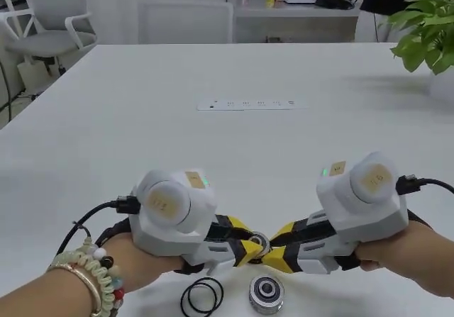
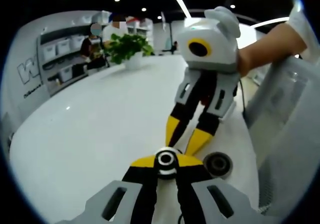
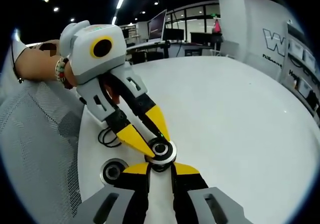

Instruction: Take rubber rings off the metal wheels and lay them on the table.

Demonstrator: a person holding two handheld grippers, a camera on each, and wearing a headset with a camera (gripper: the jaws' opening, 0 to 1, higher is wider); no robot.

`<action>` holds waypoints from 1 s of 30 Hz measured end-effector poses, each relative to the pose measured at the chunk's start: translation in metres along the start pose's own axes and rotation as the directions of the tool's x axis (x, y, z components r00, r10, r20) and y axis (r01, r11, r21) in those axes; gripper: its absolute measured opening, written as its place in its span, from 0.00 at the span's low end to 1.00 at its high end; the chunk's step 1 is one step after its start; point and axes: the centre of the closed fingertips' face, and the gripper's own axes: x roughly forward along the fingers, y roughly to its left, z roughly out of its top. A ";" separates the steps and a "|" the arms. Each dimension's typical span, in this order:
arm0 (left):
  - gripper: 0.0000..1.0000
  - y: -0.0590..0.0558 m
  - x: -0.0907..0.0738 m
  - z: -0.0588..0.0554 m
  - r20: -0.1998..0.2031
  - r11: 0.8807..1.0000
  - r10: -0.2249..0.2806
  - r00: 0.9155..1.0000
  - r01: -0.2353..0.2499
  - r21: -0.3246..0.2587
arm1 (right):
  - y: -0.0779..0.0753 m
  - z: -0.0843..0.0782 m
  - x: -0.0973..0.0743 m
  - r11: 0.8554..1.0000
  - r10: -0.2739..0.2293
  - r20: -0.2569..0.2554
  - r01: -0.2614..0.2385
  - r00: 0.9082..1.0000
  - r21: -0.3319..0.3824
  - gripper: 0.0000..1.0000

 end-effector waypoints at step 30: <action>0.14 0.001 0.000 -0.001 -0.006 1.000 0.006 1.000 -0.006 0.005 | -0.013 0.000 -0.008 0.991 -0.047 -0.005 0.047 0.999 0.129 0.00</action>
